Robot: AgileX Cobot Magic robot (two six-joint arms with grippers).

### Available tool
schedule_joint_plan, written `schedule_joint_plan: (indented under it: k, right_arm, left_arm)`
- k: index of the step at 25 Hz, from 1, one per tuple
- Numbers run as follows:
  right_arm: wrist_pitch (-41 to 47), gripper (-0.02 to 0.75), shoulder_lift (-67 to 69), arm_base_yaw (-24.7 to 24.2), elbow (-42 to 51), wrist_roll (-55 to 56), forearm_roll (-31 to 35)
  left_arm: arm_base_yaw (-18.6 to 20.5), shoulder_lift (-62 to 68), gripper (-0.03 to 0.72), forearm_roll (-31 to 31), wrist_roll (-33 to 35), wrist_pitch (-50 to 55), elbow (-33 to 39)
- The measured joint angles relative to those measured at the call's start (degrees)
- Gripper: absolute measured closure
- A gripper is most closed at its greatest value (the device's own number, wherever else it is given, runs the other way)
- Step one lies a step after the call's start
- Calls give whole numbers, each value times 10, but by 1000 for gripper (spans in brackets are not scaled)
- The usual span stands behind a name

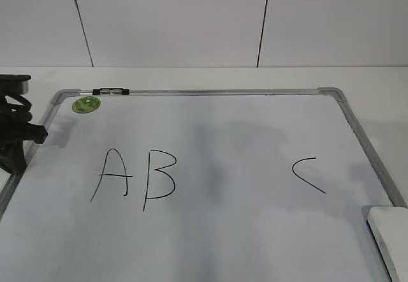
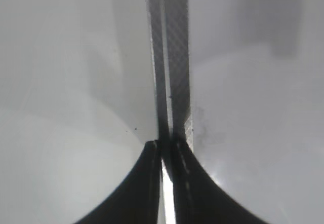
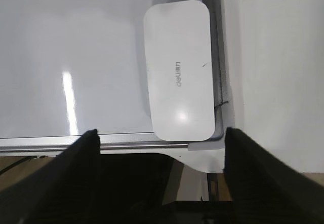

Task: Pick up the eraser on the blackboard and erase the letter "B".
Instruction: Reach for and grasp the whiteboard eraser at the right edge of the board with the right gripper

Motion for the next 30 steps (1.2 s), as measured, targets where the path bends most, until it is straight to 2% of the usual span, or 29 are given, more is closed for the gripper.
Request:
schedule_joint_plan:
  k: [6, 13, 20, 26, 30]
  right_arm:
    - [0, 127, 0, 0, 8, 0, 11]
    - [-7, 102, 0, 3, 81, 0, 12]
    - [-134, 104, 0, 3, 123, -32, -4]
    - [-161, 181, 0, 3, 123, -41, -6]
    - [-165, 199, 0, 3, 123, -41, -6]
  left_arm:
    - [0, 0, 666, 0, 0, 0, 0]
    - [0, 0, 666, 0, 0, 0, 0]
    - [0, 0, 666, 0, 0, 0, 0]
    - [0, 0, 666, 0, 0, 0, 0]
    - [0, 0, 666, 0, 0, 0, 0]
